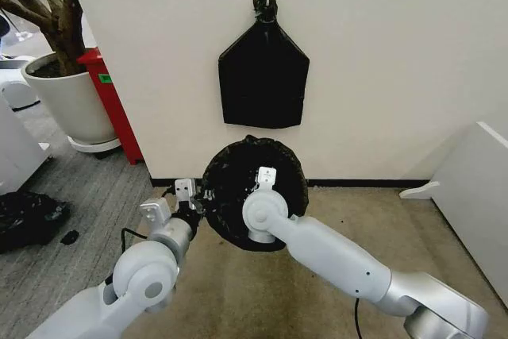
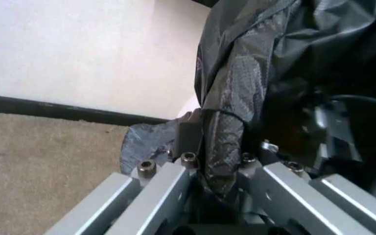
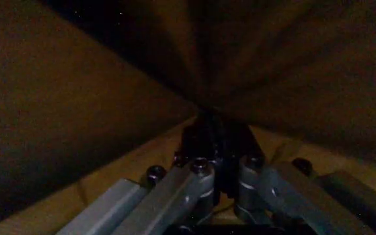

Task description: Place the garbage bag over the trash bin.

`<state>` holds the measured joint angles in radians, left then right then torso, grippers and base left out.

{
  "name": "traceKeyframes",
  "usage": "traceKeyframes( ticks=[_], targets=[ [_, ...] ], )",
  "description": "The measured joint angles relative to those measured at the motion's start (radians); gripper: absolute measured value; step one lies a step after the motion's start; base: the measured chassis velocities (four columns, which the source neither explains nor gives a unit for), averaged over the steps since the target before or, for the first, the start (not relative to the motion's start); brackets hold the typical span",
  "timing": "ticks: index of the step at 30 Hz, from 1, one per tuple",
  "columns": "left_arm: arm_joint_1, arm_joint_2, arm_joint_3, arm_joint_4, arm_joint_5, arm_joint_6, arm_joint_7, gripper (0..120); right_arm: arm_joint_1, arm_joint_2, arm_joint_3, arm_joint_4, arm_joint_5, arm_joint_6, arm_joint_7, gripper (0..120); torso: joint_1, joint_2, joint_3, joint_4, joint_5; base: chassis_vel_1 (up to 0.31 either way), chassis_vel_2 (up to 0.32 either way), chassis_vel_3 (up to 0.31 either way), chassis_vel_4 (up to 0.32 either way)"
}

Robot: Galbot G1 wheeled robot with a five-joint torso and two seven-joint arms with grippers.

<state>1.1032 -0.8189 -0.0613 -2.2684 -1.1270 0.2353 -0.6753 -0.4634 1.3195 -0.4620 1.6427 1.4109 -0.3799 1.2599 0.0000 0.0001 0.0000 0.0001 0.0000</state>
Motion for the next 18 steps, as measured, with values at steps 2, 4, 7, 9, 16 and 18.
traceKeyframes(
  ticks=[2, 4, 7, 9, 16, 18],
  targets=[
    [0.001, 0.0, 0.0, -0.001, 0.0, 0.0, 0.0, 0, 0.0, 0.001, 0.001, -0.003, -0.001, 0.0, 0.0, 0, 0.0, 0.0, 0.0, 0.0, 0.0, 0.0, 0.0, 0.0, 0.0],
    [0.002, 0.0, -0.001, -0.001, 0.001, -0.001, 0.0, 0, 0.001, 0.003, 0.004, -0.005, -0.002, 0.006, 0.0, 0, 0.0, 0.0, 0.0, 0.0, 0.0, 0.0, 0.0, 0.0, 0.0],
    [0.001, 0.0, -0.005, 0.01, 0.005, -0.003, 0.001, 0, 0.0, -0.009, 0.004, 0.036, 0.015, 0.017, 0.011, 0, 0.0, 0.0, 0.0, -0.0001, 0.0001, 0.0, 0.0, 0.0, 0.0],
    [0.001, -0.002, -0.005, 0.018, 0.007, -0.003, 0.001, 0, 0.001, -0.016, 0.0, 0.065, 0.028, 0.022, 0.02, 0, 0.0, 0.0, 0.0, -0.0002, 0.0, 0.0, 0.0, 0.0, 0.0],
    [0.0, -0.013, -0.001, 0.048, 0.032, -0.006, 0.011, 0, 0.031, -0.044, -0.037, 0.213, 0.16, 0.046, 0.077, 0, 0.0, 0.0, 0.0, 0.0, -0.0001, 0.0, 0.0, 0.0, 0.0],
    [-0.002, -0.013, 0.001, 0.049, 0.043, -0.007, 0.015, 0, 0.036, -0.049, -0.042, 0.24, 0.215, 0.053, 0.095, 0, 0.0, 0.0, 0.0, 0.0, 0.0, 0.0, 0.0, 0.0, 0.0]
  ],
)
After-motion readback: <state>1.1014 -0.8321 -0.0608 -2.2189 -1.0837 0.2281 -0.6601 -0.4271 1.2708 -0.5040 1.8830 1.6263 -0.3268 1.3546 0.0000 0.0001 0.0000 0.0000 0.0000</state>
